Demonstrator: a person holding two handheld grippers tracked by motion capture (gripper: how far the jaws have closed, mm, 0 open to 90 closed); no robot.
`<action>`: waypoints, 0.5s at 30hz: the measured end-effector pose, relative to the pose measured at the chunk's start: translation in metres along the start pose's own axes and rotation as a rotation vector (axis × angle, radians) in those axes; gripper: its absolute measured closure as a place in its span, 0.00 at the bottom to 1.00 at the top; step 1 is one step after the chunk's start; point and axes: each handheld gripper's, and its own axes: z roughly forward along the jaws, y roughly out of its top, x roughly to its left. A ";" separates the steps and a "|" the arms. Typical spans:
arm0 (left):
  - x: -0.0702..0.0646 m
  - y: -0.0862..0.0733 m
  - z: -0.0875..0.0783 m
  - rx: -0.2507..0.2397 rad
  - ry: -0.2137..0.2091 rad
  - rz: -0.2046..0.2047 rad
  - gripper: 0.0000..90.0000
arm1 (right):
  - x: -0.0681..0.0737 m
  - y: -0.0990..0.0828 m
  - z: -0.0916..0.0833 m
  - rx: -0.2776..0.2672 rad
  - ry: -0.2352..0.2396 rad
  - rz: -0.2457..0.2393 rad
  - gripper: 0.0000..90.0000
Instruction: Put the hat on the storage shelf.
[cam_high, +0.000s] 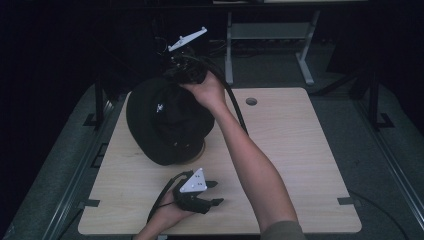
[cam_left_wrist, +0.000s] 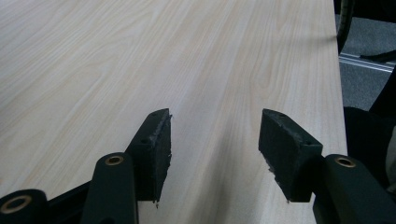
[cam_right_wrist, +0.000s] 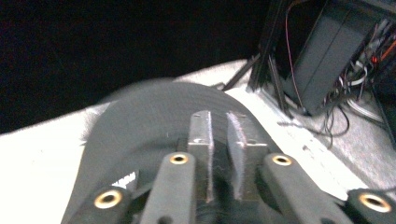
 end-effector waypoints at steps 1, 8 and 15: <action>0.000 0.000 0.000 0.004 0.001 0.003 0.48 | 0.000 -0.001 0.004 0.017 -0.004 -0.003 0.85; 0.000 0.000 0.000 0.000 0.000 0.004 0.48 | -0.005 -0.014 0.004 0.001 0.028 0.023 0.69; 0.000 0.000 0.000 -0.005 0.006 -0.001 0.48 | -0.014 -0.031 -0.016 -0.039 0.050 0.068 0.58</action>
